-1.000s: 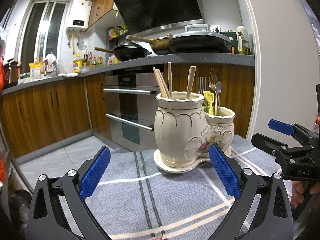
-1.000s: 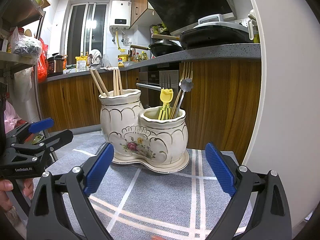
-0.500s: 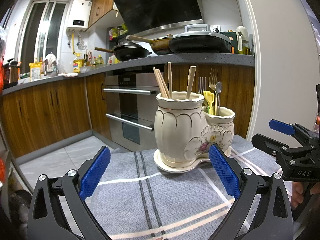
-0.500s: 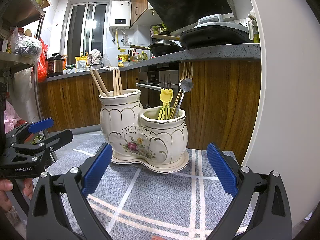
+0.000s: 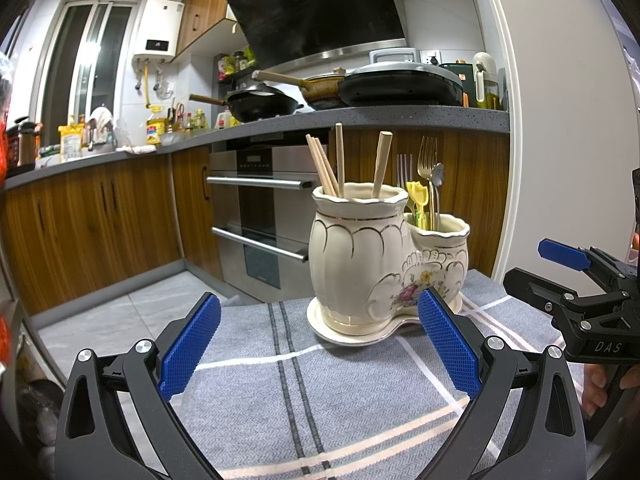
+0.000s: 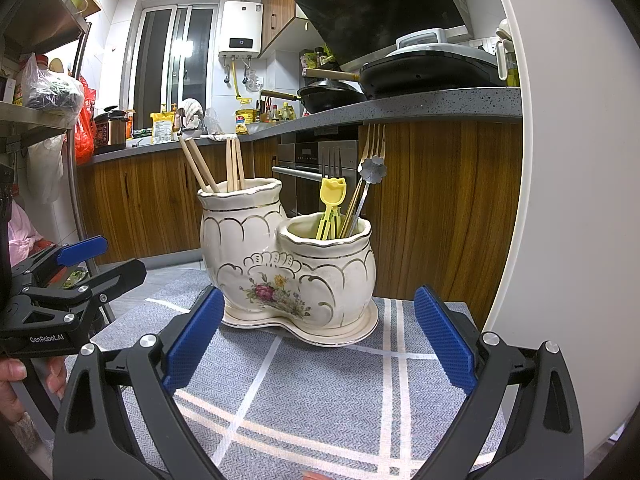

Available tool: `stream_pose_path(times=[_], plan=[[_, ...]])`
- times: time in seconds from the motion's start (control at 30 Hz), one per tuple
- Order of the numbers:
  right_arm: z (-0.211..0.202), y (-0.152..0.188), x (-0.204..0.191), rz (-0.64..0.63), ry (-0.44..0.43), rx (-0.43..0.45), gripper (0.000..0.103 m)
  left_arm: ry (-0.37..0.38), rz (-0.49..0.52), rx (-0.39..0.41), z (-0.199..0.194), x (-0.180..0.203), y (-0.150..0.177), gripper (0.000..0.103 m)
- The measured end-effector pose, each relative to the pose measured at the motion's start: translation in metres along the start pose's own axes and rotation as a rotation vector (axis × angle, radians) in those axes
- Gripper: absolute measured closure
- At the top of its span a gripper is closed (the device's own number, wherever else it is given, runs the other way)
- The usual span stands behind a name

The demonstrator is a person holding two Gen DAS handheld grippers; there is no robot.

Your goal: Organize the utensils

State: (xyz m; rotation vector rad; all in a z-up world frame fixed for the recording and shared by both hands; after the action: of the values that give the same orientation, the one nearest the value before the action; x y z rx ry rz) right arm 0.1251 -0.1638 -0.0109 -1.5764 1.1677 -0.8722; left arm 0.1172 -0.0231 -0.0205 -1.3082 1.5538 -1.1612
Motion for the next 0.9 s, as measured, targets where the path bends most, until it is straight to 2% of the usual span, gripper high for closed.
stream_pose_path(times=[0.9], plan=[[0.0010,0.0009,0.0007,0.001,0.005,-0.002,0.006,-0.014,-0.003,-0.008,0.0009,0.0006,0.0011,0.005]])
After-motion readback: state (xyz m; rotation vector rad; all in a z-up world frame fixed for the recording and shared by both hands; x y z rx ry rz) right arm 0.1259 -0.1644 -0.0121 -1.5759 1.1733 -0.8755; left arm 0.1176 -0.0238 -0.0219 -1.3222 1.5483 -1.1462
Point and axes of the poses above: each gripper's, at about its wrist camera, not at the fingertips, and z roughly the way its jaws point, x to its right, y to its underside, the point moved 8 cm from there along z, roughly the way its jaws point, and after that the axes turned 4 degrees about y, right-handed, at the moved point
